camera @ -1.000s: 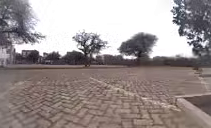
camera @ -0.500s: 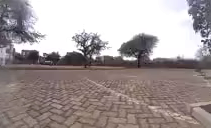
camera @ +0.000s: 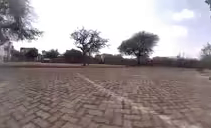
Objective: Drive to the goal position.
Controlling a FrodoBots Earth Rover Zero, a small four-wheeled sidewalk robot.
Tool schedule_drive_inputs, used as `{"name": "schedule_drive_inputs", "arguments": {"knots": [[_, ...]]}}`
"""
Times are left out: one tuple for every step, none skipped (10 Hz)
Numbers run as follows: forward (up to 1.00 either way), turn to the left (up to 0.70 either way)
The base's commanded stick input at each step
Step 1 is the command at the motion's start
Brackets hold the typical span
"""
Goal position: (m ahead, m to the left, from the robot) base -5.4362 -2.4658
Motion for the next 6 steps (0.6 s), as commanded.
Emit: {"name": "schedule_drive_inputs", "arguments": {"knots": [[0.70, 0.00], [0.70, 0.00], [0.70, 0.00], [0.70, 0.00], [0.70, 0.00], [0.70, 0.00]]}}
